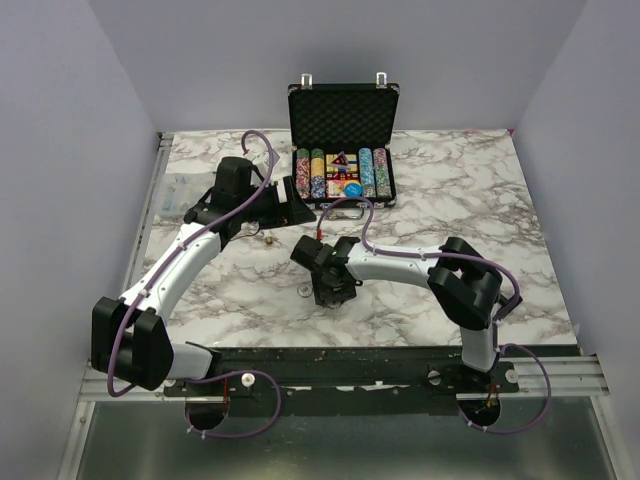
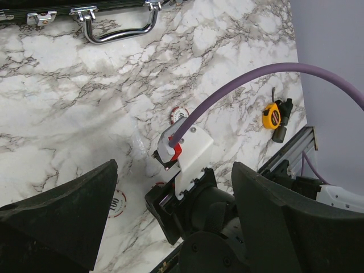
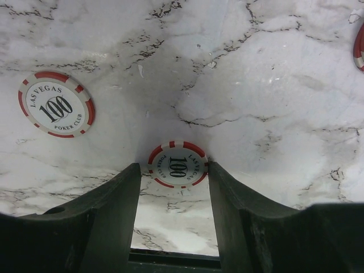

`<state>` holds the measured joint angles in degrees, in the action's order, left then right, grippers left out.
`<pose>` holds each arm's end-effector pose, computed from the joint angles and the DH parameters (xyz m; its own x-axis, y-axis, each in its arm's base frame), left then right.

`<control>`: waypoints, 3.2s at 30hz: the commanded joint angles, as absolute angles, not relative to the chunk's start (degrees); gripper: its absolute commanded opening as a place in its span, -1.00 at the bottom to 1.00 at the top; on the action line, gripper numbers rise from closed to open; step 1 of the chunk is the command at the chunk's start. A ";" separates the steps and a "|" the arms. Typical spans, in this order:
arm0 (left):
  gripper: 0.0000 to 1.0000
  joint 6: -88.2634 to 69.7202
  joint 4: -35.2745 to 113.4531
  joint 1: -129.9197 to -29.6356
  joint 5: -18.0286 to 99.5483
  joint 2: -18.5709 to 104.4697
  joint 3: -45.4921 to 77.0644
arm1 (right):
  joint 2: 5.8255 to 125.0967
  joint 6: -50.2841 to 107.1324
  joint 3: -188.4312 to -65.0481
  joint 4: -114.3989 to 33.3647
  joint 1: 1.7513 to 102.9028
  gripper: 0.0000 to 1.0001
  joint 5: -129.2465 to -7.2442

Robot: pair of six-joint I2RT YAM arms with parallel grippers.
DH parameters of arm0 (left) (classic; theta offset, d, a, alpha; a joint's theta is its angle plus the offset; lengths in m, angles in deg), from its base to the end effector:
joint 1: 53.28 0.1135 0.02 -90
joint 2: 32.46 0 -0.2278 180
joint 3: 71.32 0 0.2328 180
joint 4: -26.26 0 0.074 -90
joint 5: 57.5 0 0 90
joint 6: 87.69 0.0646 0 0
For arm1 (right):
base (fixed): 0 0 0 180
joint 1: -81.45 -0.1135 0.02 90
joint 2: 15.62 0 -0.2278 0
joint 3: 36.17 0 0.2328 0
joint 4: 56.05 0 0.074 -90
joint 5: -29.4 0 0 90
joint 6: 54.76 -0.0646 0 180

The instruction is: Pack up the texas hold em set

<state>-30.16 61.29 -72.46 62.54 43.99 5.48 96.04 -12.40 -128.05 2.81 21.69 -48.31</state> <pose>0.2786 -0.1312 0.2625 -0.8148 -0.2086 -0.5409 0.2795 0.6761 -0.6818 0.1882 0.2956 0.1120 -0.9408 -0.1803 -0.2869 -0.1897 0.9818 0.0049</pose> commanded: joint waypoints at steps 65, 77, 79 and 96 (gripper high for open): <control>0.62 -30.39 60.53 -73.17 62.80 43.29 5.72 | 90.84 -4.30 -128.27 3.39 39.58 -0.11 -39.11; 0.62 -30.39 60.70 -73.14 63.20 43.83 5.93 | 93.89 -3.41 -129.32 2.68 39.82 -0.11 -40.32; 0.63 -30.39 60.70 -73.14 63.26 43.88 5.98 | 93.94 -3.19 -129.33 2.33 39.84 -0.10 -40.85; 0.62 -30.52 60.62 -73.19 63.42 43.77 5.93 | 94.39 -2.97 -129.75 1.58 39.80 0.06 -43.42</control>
<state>-30.27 61.16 -72.89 62.61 44.01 5.48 94.00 -3.63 -127.99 2.18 39.57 -42.19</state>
